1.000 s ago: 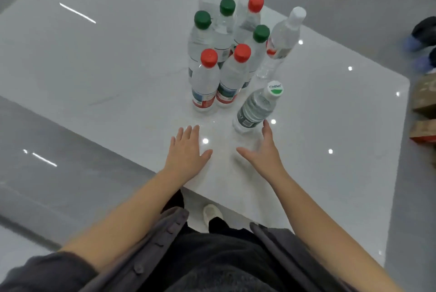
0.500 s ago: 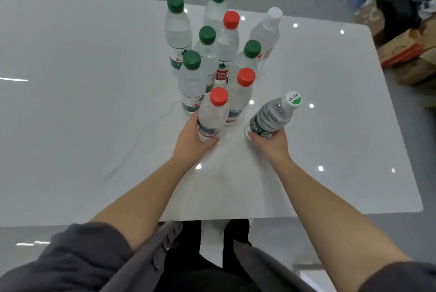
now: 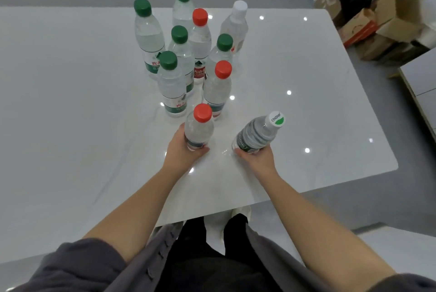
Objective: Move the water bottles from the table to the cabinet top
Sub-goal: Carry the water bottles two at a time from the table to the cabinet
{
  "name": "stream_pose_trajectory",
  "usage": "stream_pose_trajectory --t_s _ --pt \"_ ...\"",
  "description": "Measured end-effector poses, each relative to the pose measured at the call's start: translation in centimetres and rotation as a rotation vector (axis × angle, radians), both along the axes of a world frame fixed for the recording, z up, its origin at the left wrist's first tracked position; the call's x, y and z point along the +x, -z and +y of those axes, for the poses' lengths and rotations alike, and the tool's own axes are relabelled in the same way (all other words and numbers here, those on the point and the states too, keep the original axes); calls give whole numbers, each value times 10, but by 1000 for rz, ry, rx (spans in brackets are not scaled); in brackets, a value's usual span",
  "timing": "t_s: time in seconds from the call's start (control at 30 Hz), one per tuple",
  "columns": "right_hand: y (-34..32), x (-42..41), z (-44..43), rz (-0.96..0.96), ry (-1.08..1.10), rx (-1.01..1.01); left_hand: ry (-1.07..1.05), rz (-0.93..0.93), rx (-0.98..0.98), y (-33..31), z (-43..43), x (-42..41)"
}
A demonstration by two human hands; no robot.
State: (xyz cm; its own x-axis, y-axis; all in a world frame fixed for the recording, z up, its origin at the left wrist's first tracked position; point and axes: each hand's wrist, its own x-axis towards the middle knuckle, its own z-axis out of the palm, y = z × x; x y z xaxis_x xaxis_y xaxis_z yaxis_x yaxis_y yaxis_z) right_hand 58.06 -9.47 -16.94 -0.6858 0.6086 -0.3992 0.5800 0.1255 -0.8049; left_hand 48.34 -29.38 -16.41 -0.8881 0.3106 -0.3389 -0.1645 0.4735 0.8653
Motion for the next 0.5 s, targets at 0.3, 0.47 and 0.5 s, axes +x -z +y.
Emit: stream_pose_trajectory --t_s 0.3,0.47,0.5 --pt "-7 42 6 -29 66 -56 181 -3 32 -7 25 30" --pt "-18 121 26 -40 337 -61 411 -27 106 -17 80 76" --pt "-21 139 33 -43 386 -60 460 -37 120 -19 93 86"
